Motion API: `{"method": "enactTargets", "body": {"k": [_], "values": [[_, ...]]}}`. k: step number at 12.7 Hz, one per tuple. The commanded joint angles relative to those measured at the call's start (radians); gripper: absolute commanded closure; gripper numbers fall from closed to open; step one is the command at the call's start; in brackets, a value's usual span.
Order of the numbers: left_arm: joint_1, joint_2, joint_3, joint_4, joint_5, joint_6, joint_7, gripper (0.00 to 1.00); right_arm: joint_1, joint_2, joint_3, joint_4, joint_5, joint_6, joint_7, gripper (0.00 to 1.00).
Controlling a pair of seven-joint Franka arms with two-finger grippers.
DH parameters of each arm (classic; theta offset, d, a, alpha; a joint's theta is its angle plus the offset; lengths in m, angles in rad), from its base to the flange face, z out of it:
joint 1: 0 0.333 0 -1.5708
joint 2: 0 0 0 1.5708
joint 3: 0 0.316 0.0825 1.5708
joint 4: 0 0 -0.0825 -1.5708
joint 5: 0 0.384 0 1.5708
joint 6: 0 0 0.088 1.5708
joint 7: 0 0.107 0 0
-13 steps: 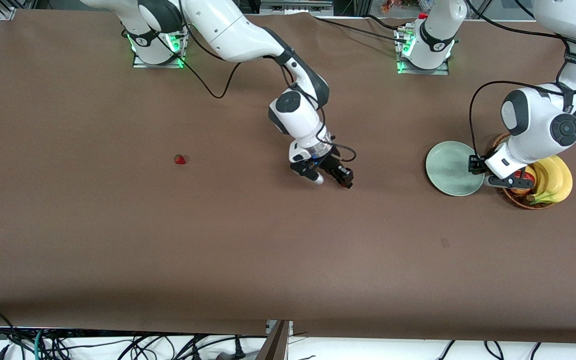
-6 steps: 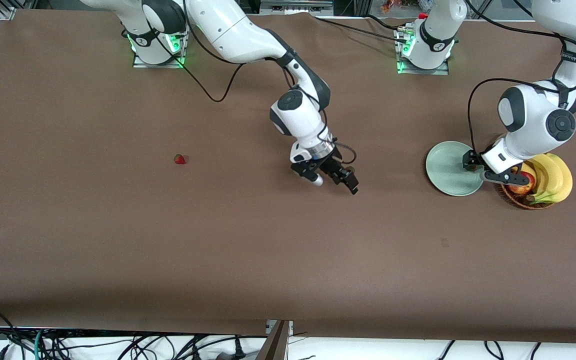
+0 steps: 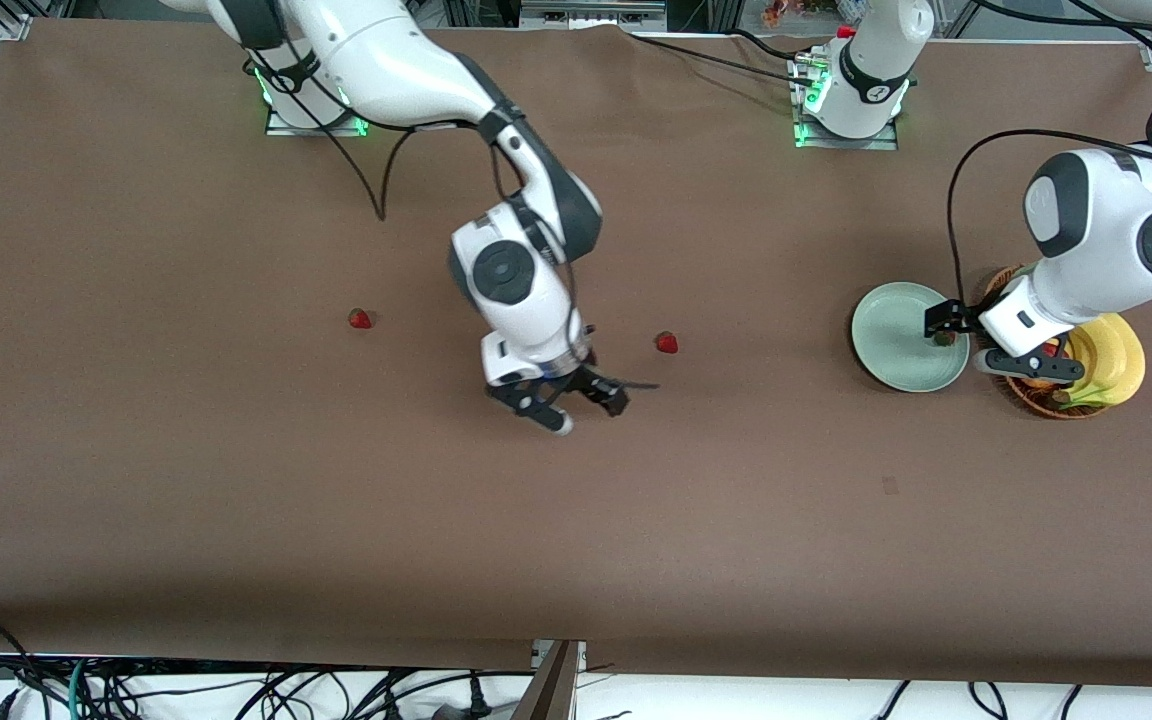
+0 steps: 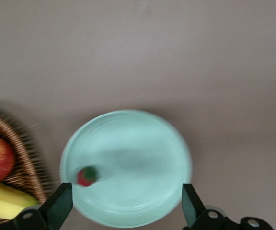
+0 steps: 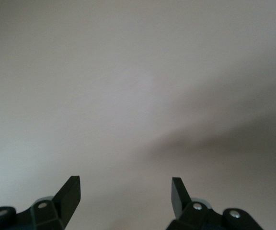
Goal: Collect all strawberries into plate
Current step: 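Grasp the second strawberry with the left gripper while the right gripper grasps another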
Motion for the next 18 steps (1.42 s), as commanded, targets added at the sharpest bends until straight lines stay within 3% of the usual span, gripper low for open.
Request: {"method": "enactTargets", "body": {"k": [1, 6, 8, 10, 12, 14, 16, 18], "values": [[-0.003, -0.003, -0.109, 0.027, -0.026, -0.017, -0.169, 0.00, -0.003, -0.180, -0.059, -0.288, -0.001, -0.028, -0.239, 0.15], [-0.008, 0.069, -0.337, 0.078, -0.006, 0.052, -0.542, 0.00, -0.003, -0.446, -0.211, -0.744, -0.001, 0.009, -0.645, 0.15], [-0.010, 0.120, -0.440, 0.078, 0.084, 0.121, -0.745, 0.00, -0.002, -0.519, -0.241, -0.918, -0.001, 0.105, -0.727, 0.15], [-0.013, 0.187, -0.523, 0.078, 0.231, 0.184, -1.001, 0.00, -0.002, -0.564, -0.238, -1.097, 0.000, 0.290, -0.749, 0.15], [-0.048, 0.253, -0.539, 0.080, 0.348, 0.244, -1.187, 0.00, -0.002, -0.550, -0.232, -1.157, 0.002, 0.390, -0.750, 0.15], [-0.085, 0.316, -0.537, 0.080, 0.419, 0.296, -1.294, 0.00, -0.002, -0.529, -0.231, -1.156, 0.002, 0.403, -0.750, 0.17], [-0.106, 0.388, -0.533, 0.104, 0.482, 0.319, -1.345, 0.00, -0.002, -0.515, -0.230, -1.157, 0.005, 0.408, -0.750, 0.28], [-0.109, 0.428, -0.531, 0.127, 0.496, 0.321, -1.355, 0.00, -0.002, -0.501, -0.227, -1.156, 0.008, 0.409, -0.750, 0.45]]}}
